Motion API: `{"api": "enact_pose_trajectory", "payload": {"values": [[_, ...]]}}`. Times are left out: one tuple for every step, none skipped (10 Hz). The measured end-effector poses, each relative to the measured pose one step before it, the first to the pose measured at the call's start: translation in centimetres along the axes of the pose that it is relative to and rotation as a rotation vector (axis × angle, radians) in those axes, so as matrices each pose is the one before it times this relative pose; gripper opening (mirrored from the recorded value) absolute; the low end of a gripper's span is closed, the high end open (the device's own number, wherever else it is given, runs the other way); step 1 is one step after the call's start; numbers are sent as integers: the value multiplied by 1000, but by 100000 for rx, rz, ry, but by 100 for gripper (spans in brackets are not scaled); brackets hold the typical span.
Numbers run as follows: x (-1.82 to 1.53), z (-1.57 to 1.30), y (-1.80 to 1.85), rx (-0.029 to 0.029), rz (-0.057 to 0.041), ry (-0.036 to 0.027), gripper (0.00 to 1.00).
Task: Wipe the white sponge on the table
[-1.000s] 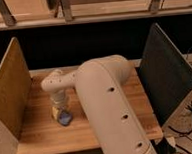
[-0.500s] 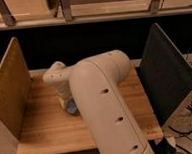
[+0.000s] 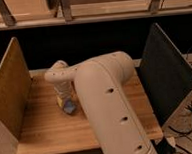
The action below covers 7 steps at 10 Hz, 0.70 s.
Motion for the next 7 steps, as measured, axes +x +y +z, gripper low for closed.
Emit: {"api": "enact_pose_trajectory", "payload": {"values": [[-176,-263,-159,-3070,2368,-2696,77],[-244,-371,-226,-2015,1620,-2442,80],[-155,-248,-222,-1189,901,-1695,80],[-50,-287,-212,-1622,433,-1769,80],[58,-125,-47,-1124,97,-864,80],[98,-194,-54,-1122,323,-927,80],[45,-40,51,-471,270,-54,80]]}}
